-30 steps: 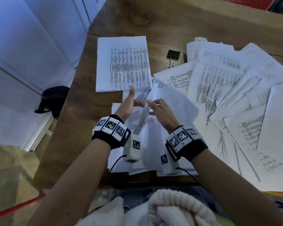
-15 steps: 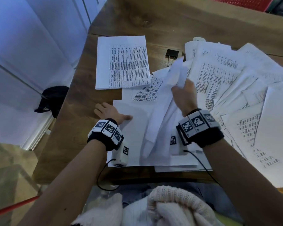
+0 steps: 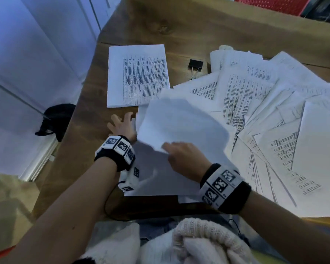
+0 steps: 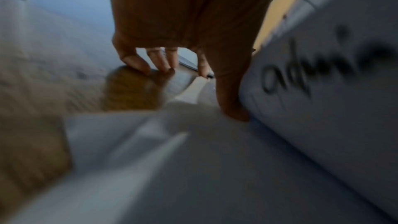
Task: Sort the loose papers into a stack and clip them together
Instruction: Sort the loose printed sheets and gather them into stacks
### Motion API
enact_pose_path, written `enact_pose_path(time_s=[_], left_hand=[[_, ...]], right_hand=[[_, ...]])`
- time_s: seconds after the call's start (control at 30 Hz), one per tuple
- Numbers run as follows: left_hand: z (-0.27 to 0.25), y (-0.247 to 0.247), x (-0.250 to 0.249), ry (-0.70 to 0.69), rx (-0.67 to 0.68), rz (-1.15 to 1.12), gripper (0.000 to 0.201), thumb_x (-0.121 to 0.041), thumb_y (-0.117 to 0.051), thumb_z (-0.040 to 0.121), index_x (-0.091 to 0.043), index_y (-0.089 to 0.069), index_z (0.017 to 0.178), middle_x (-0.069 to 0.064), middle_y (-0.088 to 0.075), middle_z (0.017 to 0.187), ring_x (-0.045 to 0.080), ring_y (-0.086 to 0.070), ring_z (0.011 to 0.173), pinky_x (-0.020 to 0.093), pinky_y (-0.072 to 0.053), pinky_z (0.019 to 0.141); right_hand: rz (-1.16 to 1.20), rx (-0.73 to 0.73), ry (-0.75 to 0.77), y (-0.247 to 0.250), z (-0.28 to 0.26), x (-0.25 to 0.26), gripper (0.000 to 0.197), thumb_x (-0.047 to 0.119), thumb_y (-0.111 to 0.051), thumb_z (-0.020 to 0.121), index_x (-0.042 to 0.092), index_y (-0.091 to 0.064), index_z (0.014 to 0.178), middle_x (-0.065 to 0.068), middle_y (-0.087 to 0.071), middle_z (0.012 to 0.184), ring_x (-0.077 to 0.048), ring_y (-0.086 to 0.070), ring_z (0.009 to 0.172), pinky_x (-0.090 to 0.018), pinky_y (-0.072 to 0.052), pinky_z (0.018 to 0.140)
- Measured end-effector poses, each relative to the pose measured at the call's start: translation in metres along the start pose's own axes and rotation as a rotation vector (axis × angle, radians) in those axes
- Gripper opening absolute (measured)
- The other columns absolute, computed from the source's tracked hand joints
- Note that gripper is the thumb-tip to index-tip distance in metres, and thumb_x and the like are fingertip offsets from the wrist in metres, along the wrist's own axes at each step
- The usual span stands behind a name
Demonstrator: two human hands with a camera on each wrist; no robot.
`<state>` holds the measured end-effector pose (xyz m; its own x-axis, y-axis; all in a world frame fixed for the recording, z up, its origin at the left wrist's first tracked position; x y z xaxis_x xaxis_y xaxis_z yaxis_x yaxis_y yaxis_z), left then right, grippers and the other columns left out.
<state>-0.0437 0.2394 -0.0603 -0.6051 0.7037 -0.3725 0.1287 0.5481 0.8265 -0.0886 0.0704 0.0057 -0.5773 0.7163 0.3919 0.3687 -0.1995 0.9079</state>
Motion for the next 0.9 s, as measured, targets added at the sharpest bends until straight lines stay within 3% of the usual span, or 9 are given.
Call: enact_pose_path(time_s=[0.2,0.3,0.43,0.5,0.57,0.67,0.8,0.87,0.9], left_hand=[[0.008,0.008,-0.014,-0.152,0.003,0.167,0.038,-0.013,-0.052,0.088,-0.018,-0.044,0.124,0.013,-0.029,0.131,0.035,-0.028,0.124,0.052,-0.033,0.1],[0.005,0.007,-0.022,-0.183,0.009,0.245,0.033,-0.008,-0.051,0.087,-0.013,-0.052,0.12,0.012,-0.032,0.131,0.032,-0.028,0.125,0.048,-0.033,0.1],[0.008,0.009,-0.023,-0.184,0.112,0.137,0.023,-0.02,-0.048,0.087,-0.004,-0.063,0.096,0.016,-0.046,0.117,0.036,-0.038,0.124,0.039,-0.039,0.088],[0.013,0.008,-0.022,-0.137,0.225,-0.141,0.042,-0.032,-0.041,0.095,0.002,-0.064,0.1,0.02,-0.057,0.119,0.038,-0.046,0.124,0.032,-0.038,0.087],[0.007,0.0,-0.02,-0.034,0.381,-0.459,0.064,-0.051,-0.028,0.097,-0.002,-0.048,0.134,0.014,-0.043,0.144,0.03,-0.036,0.136,0.035,-0.029,0.108],[0.006,-0.017,-0.018,-0.048,0.506,-0.772,0.1,-0.078,-0.052,0.066,-0.013,-0.039,0.141,0.004,-0.047,0.141,0.022,-0.043,0.132,0.046,-0.033,0.111],[0.011,-0.029,-0.002,-0.131,0.431,-0.663,0.057,-0.029,-0.085,0.061,0.0,-0.062,0.105,0.009,-0.068,0.099,0.021,-0.064,0.09,0.034,-0.048,0.091],[0.013,-0.025,-0.001,-0.191,0.343,-0.597,0.011,-0.008,-0.073,0.077,-0.003,-0.063,0.075,-0.002,-0.068,0.067,0.007,-0.062,0.065,0.024,-0.047,0.073],[0.014,-0.022,-0.001,-0.208,0.331,-0.612,0.018,0.003,-0.064,0.082,-0.008,-0.061,0.068,-0.01,-0.065,0.053,-0.002,-0.059,0.054,0.021,-0.047,0.066]], right_hand=[[0.099,0.223,0.087,-0.052,-0.021,-0.019,0.043,0.028,-0.035,0.066,0.013,-0.068,0.089,-0.008,-0.069,0.087,-0.034,-0.062,0.08,-0.041,-0.052,0.07],[0.052,0.227,0.1,-0.048,-0.018,-0.028,0.038,0.043,-0.056,0.075,0.021,-0.065,0.105,-0.001,-0.062,0.111,-0.026,-0.052,0.104,-0.037,-0.036,0.089],[0.059,0.348,0.071,-0.052,-0.015,-0.03,0.079,0.083,-0.039,0.057,0.032,-0.058,0.114,0.009,-0.048,0.119,-0.011,-0.038,0.11,-0.033,-0.021,0.092],[0.117,0.377,0.009,-0.053,-0.012,-0.032,0.073,0.081,-0.039,0.064,0.032,-0.058,0.115,0.009,-0.047,0.119,-0.012,-0.037,0.11,-0.034,-0.019,0.093],[0.201,0.349,-0.067,-0.052,-0.006,-0.036,0.056,0.07,-0.042,0.079,0.031,-0.06,0.114,0.005,-0.049,0.115,-0.013,-0.04,0.109,-0.034,-0.019,0.092],[0.289,0.304,-0.15,-0.05,0.006,-0.044,0.036,0.045,-0.052,0.089,0.026,-0.056,0.119,0.003,-0.046,0.102,-0.013,-0.044,0.096,-0.037,-0.028,0.095],[0.411,0.244,-0.199,-0.042,0.023,-0.057,0.038,0.017,-0.059,0.087,0.014,-0.052,0.124,-0.002,-0.047,0.1,-0.017,-0.051,0.088,-0.022,-0.037,0.085],[0.397,0.117,-0.28,-0.025,0.034,-0.079,0.042,0.01,-0.06,0.085,0.01,-0.052,0.126,-0.011,-0.052,0.112,-0.026,-0.055,0.1,-0.02,-0.034,0.086],[0.365,0.004,-0.353,-0.009,0.038,-0.095,0.045,0.011,-0.061,0.083,0.011,-0.05,0.127,-0.013,-0.05,0.122,-0.028,-0.051,0.112,-0.025,-0.034,0.094]])
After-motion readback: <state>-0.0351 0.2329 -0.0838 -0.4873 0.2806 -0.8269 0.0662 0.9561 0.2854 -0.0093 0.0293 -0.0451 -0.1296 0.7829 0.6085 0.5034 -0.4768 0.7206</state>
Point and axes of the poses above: each hand's wrist, its own z-axis towards the middle knuckle, its own y-axis out of the back of the hand, x = y × z, the point moved 7 cm from there along z, towards the middle knuckle
